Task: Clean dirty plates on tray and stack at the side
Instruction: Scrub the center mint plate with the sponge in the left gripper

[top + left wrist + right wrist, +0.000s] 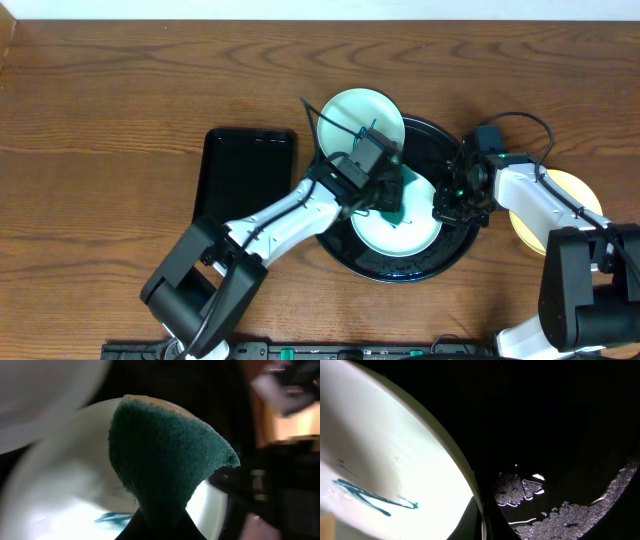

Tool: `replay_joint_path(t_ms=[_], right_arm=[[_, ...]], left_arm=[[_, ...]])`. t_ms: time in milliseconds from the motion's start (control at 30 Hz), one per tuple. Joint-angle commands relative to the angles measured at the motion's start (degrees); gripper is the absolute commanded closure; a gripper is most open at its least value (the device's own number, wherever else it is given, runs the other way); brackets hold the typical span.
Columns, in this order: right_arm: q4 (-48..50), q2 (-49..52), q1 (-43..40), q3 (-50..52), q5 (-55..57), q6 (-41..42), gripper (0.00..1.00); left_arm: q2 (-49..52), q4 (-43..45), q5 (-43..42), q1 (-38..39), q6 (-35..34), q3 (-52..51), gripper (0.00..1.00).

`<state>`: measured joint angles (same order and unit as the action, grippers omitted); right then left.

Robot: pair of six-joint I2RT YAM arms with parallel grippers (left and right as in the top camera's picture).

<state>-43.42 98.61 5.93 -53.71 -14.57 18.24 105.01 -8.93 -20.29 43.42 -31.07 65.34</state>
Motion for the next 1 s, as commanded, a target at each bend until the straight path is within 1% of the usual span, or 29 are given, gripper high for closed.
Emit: replay_joint_path(t_ms=[0, 133, 300, 367, 500, 633, 700, 867, 967], right_arm=[[0.3, 0.6, 0.2, 0.3, 0.8, 0.1, 0.99], [0.3, 0.6, 0.2, 0.3, 0.8, 0.1, 0.99], [0.1, 0.6, 0.2, 0.3, 0.8, 0.1, 0.99], [-0.3, 0.6, 0.2, 0.3, 0.8, 0.1, 0.99], [-0.7, 0.6, 0.2, 0.3, 0.8, -0.1, 0.99], [-0.5, 0.6, 0.2, 0.3, 0.8, -0.1, 0.99], [-0.6, 0.6, 0.2, 0.3, 0.8, -0.1, 0.99], [-0.5, 0.6, 0.2, 0.3, 0.8, -0.1, 0.99], [-0.5, 0.6, 0.2, 0.3, 0.8, -0.1, 0.99]], left_arm=[[0.8, 2.1, -1.1, 1.9, -1.4, 1.4, 0.92], [3.7, 3.9, -1.1, 3.4, -1.6, 1.4, 0.92], [7.8, 3.1, 0.0, 3.6, -1.2, 1.4, 0.92], [8.5, 0.4, 2.8, 3.2, 0.6, 1.4, 0.92], [8.1, -7.8, 11.0, 1.0, 3.5, 1.4, 0.92], [6.4, -11.5, 11.9, -2.5, 5.1, 1.4, 0.92], [4.9, -11.5, 10.1, -3.7, 5.1, 1.4, 0.92], [0.0, -6.7, -2.9, -3.9, 5.5, 1.5, 0.92], [-1.0, -3.3, -4.6, -2.2, 4.0, 1.5, 0.92]])
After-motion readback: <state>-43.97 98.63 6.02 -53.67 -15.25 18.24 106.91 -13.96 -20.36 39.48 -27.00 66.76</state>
